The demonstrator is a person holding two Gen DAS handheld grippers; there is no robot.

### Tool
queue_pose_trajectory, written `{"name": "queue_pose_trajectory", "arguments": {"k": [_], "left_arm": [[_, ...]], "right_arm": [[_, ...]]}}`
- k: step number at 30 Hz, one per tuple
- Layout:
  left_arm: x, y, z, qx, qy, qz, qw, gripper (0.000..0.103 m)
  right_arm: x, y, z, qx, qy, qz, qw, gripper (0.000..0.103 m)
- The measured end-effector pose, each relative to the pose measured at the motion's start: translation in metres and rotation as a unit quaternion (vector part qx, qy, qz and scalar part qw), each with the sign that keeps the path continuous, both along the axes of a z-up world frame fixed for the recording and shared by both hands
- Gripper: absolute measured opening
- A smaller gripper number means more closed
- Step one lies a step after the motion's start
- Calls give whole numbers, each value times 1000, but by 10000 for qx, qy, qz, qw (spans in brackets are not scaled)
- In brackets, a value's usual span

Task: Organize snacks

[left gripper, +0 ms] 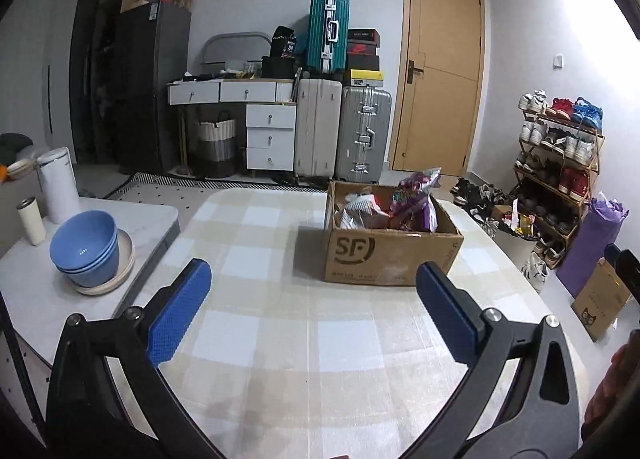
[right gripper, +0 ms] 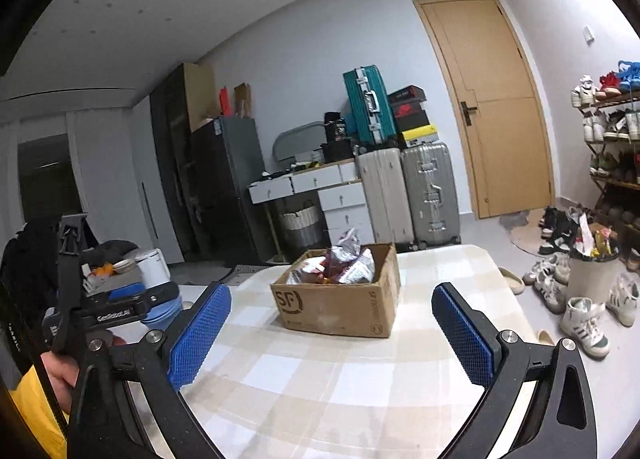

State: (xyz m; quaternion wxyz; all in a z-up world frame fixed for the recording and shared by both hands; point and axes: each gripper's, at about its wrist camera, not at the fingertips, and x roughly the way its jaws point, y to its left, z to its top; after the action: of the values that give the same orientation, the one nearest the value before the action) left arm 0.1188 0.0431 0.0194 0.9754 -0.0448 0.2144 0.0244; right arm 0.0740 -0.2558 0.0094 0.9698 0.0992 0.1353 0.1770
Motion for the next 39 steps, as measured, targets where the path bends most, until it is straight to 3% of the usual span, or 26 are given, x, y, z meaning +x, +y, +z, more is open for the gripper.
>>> {"name": "queue_pose_trajectory", "arguments": {"k": [22, 39], "left_arm": [[-6, -10, -15, -171, 143, -195, 9996, 102], [-10, -15, -21, -86, 133, -292, 9994, 102]], "right_arm": [[-11, 22, -3, -192, 5, 183, 9996, 102], [-9, 26, -13, -159, 113, 252, 9995, 102]]}}
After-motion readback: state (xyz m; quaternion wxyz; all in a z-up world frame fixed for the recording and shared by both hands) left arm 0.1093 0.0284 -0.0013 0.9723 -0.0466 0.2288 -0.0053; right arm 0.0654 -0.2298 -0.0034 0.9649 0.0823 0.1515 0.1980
